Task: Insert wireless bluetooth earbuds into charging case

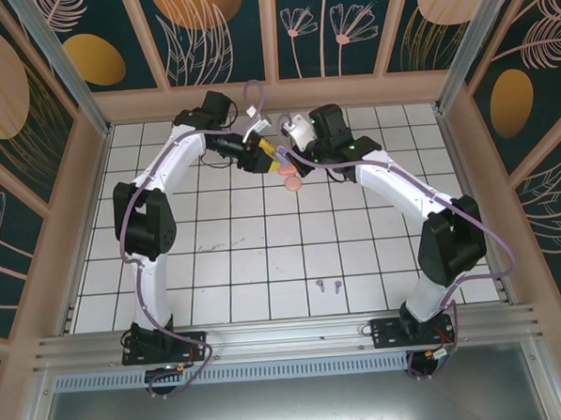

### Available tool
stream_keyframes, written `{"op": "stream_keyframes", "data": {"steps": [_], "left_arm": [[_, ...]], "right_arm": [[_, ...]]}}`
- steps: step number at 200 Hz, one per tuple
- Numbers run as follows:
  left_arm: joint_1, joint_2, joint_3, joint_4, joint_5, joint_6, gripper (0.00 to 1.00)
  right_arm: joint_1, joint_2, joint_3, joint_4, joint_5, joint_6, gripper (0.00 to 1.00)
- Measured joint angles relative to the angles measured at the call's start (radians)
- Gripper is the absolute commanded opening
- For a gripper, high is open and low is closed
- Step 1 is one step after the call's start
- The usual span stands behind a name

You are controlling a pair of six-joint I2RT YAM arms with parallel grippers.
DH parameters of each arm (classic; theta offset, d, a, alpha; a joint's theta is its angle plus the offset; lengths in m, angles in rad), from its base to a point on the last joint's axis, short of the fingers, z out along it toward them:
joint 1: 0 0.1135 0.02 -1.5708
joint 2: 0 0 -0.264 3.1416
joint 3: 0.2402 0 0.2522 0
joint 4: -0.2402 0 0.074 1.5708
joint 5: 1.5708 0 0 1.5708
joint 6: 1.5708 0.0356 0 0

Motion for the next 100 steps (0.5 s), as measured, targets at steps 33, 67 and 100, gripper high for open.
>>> {"op": "stream_keyframes", "data": {"steps": [33, 67, 100], "left_arm": [[0.000, 0.019, 0.010, -0.034, 0.008, 0.020, 0.58], [0.004, 0.019, 0.018, -0.052, 0.008, 0.029, 0.54], [0.007, 0.021, 0.026, -0.062, 0.008, 0.034, 0.53]], "right_arm": [[0.012, 0.000, 0.000, -0.001, 0.000, -0.003, 0.00], [0.018, 0.000, 0.008, -0.007, 0.000, -0.008, 0.00], [0.021, 0.000, 0.013, -0.008, 0.000, -0.008, 0.00]]}}
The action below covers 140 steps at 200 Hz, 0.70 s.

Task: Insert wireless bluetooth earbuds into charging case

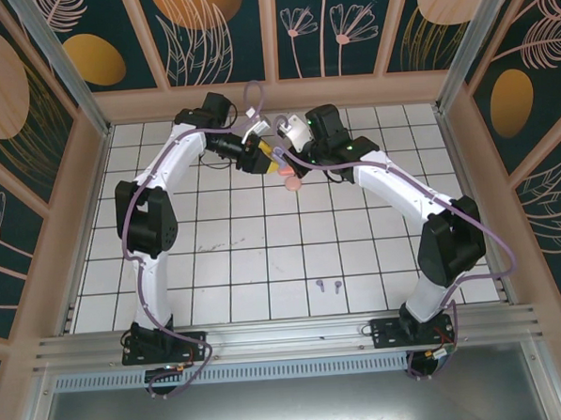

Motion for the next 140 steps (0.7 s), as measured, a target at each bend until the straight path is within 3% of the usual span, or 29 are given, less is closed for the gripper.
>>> {"op": "stream_keyframes", "data": {"steps": [65, 102, 140], "left_arm": [[0.000, 0.016, 0.019, -0.023, 0.008, 0.011, 0.51], [0.000, 0.019, 0.022, -0.042, 0.024, 0.033, 0.40], [0.000, 0.027, 0.028, -0.059, 0.037, 0.054, 0.46]], "right_arm": [[0.004, 0.001, 0.007, -0.008, 0.006, 0.000, 0.00], [0.017, 0.001, 0.027, -0.008, 0.006, 0.000, 0.00], [0.018, 0.004, 0.029, -0.008, 0.006, 0.000, 0.00]]}}
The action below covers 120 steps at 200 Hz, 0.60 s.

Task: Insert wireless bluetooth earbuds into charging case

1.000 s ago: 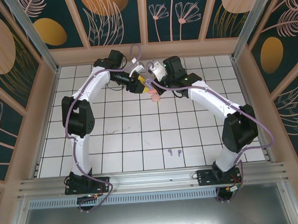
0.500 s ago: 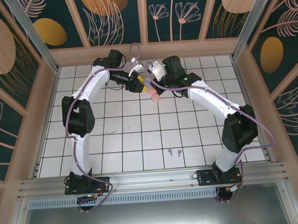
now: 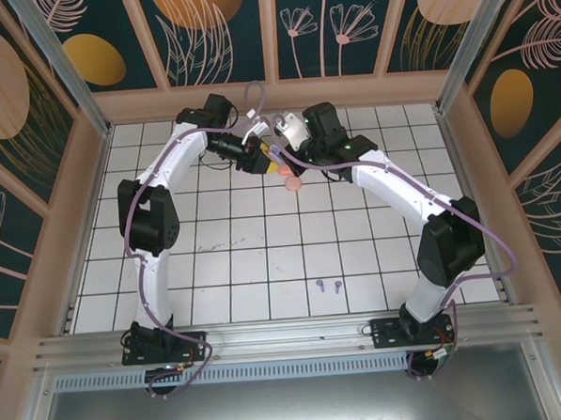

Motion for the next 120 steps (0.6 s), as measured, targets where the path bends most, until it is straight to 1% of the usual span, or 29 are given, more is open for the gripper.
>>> {"op": "stream_keyframes", "data": {"steps": [18, 54, 92, 120], "left_arm": [[0.000, 0.000, 0.000, -0.009, 0.000, 0.003, 0.50], [0.000, 0.001, 0.006, -0.016, 0.000, 0.009, 0.51], [0.001, 0.004, 0.018, -0.021, 0.000, 0.009, 0.50], [0.005, 0.005, 0.023, -0.021, 0.003, 0.009, 0.45]], "right_arm": [[0.000, 0.003, 0.000, 0.000, 0.000, 0.000, 0.00], [0.000, 0.003, 0.000, 0.001, 0.002, -0.004, 0.00], [0.000, 0.003, -0.001, 0.010, 0.003, -0.006, 0.00], [0.000, 0.003, -0.001, 0.017, 0.002, -0.006, 0.00]]}}
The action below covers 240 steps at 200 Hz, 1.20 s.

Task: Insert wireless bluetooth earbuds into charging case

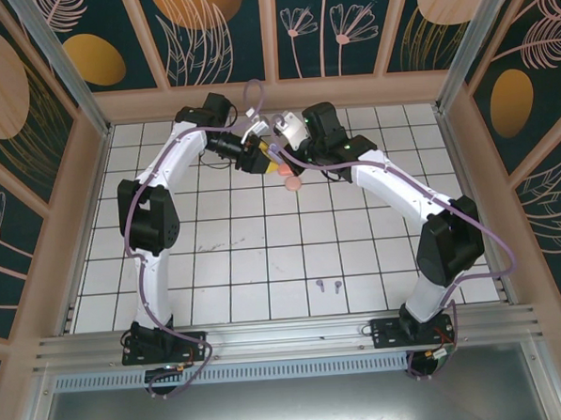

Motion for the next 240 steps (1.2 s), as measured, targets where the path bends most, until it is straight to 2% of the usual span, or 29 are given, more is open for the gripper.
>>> {"op": "stream_keyframes", "data": {"steps": [48, 74, 92, 181, 240], "left_arm": [[0.004, 0.015, 0.015, -0.003, 0.015, 0.000, 0.32], [0.004, 0.017, 0.015, -0.010, 0.028, 0.005, 0.49], [0.004, 0.017, 0.017, -0.013, 0.030, 0.006, 0.56], [0.011, 0.017, 0.046, -0.018, 0.018, 0.006, 0.60], [0.023, 0.029, 0.051, -0.007, 0.019, 0.000, 0.52]], "right_arm": [[0.000, 0.000, 0.000, 0.007, 0.002, 0.000, 0.00], [0.000, 0.000, 0.000, 0.009, 0.004, 0.000, 0.00], [0.000, 0.000, 0.000, 0.009, 0.011, 0.000, 0.00], [0.000, -0.001, 0.000, 0.026, 0.018, 0.000, 0.00], [0.003, -0.001, -0.005, 0.006, -0.005, -0.001, 0.00]]}}
